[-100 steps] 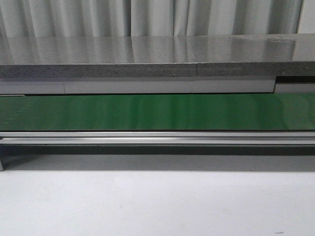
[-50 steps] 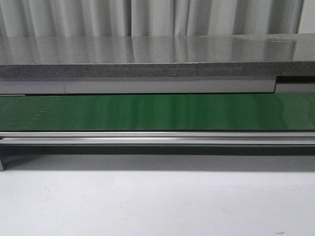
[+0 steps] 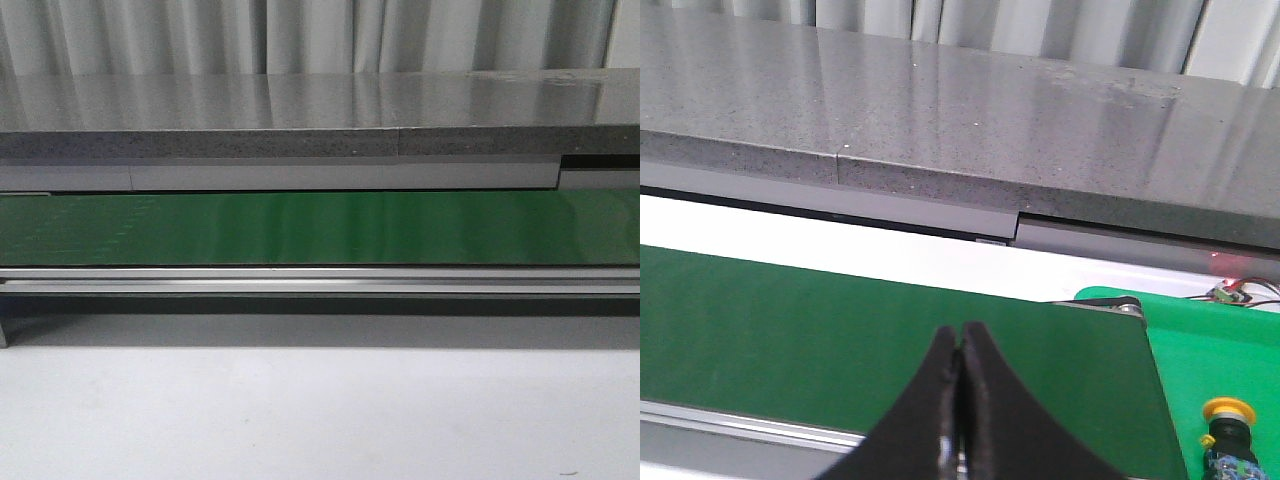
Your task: Move button from left to right
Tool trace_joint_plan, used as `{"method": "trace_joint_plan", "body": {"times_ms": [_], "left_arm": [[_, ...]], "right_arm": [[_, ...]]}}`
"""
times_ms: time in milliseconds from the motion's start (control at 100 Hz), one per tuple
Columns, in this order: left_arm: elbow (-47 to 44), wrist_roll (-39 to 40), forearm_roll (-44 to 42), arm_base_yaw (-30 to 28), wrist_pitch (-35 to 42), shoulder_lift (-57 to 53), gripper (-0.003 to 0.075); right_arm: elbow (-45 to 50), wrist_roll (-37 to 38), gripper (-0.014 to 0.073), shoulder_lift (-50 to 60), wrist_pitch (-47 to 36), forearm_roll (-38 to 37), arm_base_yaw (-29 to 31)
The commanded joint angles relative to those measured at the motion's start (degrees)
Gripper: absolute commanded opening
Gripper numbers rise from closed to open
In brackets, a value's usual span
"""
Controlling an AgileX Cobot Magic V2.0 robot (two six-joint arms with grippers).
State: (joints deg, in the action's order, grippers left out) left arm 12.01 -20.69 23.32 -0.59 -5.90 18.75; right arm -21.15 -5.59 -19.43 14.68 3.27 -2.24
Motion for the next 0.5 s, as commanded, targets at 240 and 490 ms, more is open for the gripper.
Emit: {"method": "trace_joint_plan", "body": {"times_ms": [240,490], "left_arm": [[1.6,0.0,0.6,0.4,3.7,0.4,0.0005],[1.6,0.0,0.6,0.4,3.7,0.4,0.0005]], "right_arm": [[-1.6,0.0,-0.0068,-0.2,-4.6,0.1,0.1],[-0.9,0.2,-0.0068,0.8,-4.7,-0.2,0.1]]}}
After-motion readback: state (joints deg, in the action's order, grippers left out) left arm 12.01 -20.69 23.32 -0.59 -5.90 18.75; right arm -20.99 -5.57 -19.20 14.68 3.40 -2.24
